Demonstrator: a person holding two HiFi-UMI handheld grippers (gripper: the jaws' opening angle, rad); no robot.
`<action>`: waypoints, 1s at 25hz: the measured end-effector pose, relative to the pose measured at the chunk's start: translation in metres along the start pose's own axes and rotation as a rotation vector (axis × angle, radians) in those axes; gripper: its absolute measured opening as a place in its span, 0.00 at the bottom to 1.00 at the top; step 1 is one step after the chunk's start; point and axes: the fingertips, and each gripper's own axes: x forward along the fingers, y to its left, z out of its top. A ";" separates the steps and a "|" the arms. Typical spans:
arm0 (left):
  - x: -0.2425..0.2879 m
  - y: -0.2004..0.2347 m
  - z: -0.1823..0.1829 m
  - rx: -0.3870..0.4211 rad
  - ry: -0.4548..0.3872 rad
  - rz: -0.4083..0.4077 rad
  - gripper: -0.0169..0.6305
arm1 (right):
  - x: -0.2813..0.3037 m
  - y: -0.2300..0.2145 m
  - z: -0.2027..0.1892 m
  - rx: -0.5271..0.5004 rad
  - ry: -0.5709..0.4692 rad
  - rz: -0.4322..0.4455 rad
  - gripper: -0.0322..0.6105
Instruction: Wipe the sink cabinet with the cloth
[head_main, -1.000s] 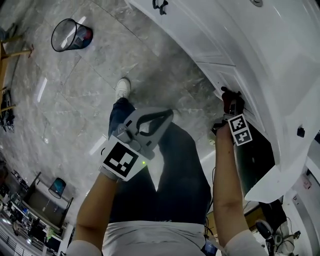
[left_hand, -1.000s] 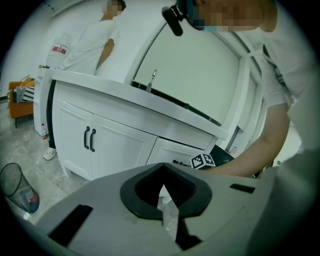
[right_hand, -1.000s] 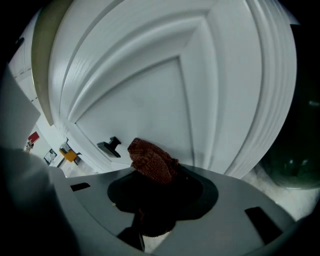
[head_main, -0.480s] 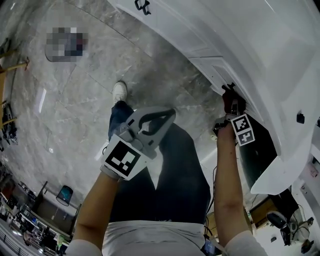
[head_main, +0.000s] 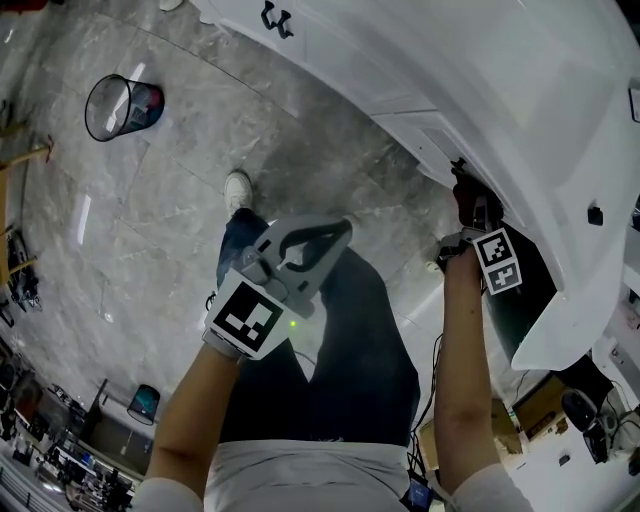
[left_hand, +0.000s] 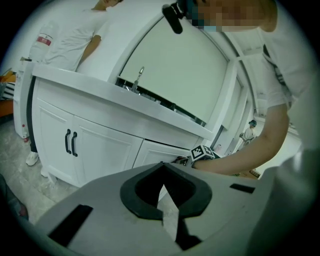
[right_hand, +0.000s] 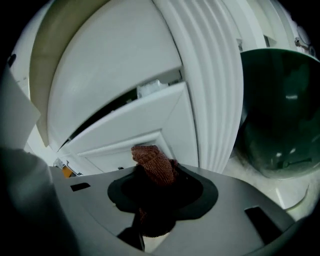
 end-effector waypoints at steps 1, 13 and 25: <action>-0.003 0.001 0.002 0.001 0.000 -0.008 0.04 | -0.005 0.002 0.005 -0.003 -0.010 -0.003 0.26; -0.040 0.027 0.019 0.027 0.007 -0.080 0.04 | -0.024 0.016 0.028 -0.028 -0.063 -0.076 0.26; -0.071 0.062 0.017 -0.005 0.002 -0.071 0.04 | -0.005 0.096 0.012 -0.095 -0.055 -0.013 0.26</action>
